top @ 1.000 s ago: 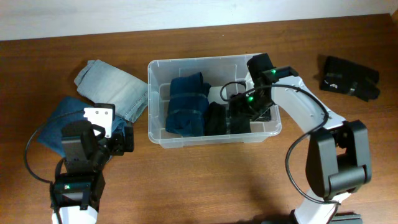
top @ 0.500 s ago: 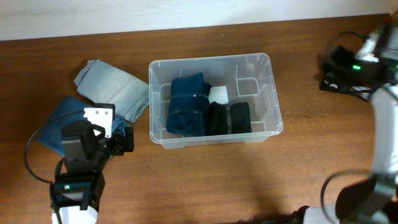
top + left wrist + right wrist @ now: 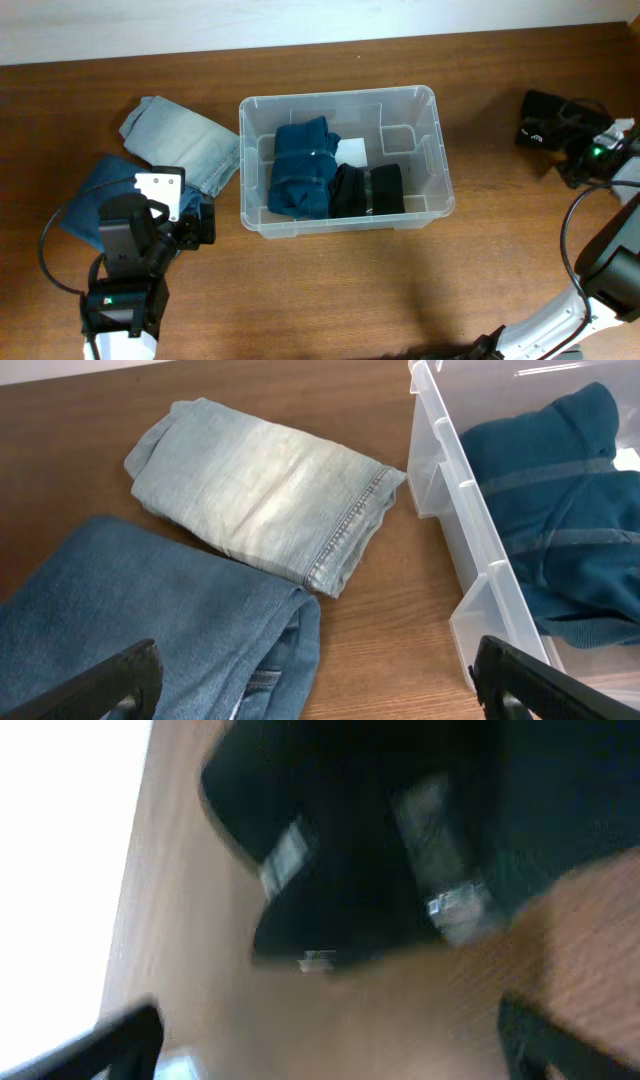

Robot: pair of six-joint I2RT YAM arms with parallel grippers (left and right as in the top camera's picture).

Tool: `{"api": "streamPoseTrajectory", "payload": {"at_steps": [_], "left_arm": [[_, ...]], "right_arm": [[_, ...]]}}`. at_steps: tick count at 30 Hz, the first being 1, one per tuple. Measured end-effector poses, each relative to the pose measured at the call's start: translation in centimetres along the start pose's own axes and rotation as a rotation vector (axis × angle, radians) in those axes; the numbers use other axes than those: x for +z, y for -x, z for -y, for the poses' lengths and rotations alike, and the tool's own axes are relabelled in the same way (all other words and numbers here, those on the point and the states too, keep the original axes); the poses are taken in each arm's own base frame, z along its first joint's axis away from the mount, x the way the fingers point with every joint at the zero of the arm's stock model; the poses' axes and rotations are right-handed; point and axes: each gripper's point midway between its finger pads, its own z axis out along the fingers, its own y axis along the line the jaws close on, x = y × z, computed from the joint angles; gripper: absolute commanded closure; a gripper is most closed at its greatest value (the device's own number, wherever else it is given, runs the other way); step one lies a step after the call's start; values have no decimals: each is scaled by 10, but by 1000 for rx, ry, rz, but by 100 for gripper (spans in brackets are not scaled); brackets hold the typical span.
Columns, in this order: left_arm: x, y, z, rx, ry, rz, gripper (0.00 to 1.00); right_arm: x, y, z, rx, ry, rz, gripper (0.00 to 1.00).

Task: Pack container
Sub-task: 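Grasp the remaining black garment on the right with the right gripper, then lower the black garment into the box and release it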

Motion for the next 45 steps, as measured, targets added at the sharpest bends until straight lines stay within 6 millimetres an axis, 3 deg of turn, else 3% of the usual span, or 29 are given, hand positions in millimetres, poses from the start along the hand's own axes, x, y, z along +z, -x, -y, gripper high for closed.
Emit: {"api": "streamPoseTrajectory", "payload": {"at_steps": [3, 12, 14, 15, 18, 19, 20, 22, 23, 25, 26, 29, 36, 39, 42, 45], "left_arm": [[0, 0, 0, 0, 0, 1, 1], [0, 0, 0, 0, 0, 0, 1], [0, 0, 0, 0, 0, 1, 1], [0, 0, 0, 0, 0, 1, 1], [0, 0, 0, 0, 0, 1, 1], [0, 0, 0, 0, 0, 2, 0], [0, 0, 0, 0, 0, 2, 1], [0, 1, 0, 0, 0, 3, 1], [0, 0, 0, 0, 0, 2, 1], [0, 0, 0, 0, 0, 2, 1], [0, 1, 0, 0, 0, 2, 1], [0, 0, 0, 0, 0, 2, 1], [0, 0, 0, 0, 0, 2, 1], [0, 0, 0, 0, 0, 2, 1], [0, 0, 0, 0, 0, 2, 1], [0, 0, 0, 0, 0, 2, 1]], "right_arm": [[9, -9, 18, 61, -7, 42, 2], [6, 21, 32, 75, -42, 261, 1], [6, 26, 35, 86, -51, 293, 10], [7, 30, 37, 95, -51, 311, 20], [14, 36, 43, 111, -47, 338, 20], [15, 38, 42, 110, -42, 345, 26], [17, 40, 42, 105, -35, 355, 42], [23, 39, 45, 108, -39, 363, 53], [24, 39, 44, 112, -37, 365, 69], [27, 38, 44, 111, -33, 366, 88], [30, 36, 45, 120, -34, 360, 95], [32, 35, 41, 112, 6, 351, 96], [40, -1, 13, 81, 138, 150, 96], [30, -19, -10, 45, 156, 74, 96], [8, -31, -45, -33, 167, 45, 96], [-40, -46, -117, -229, 243, 74, 96]]}}
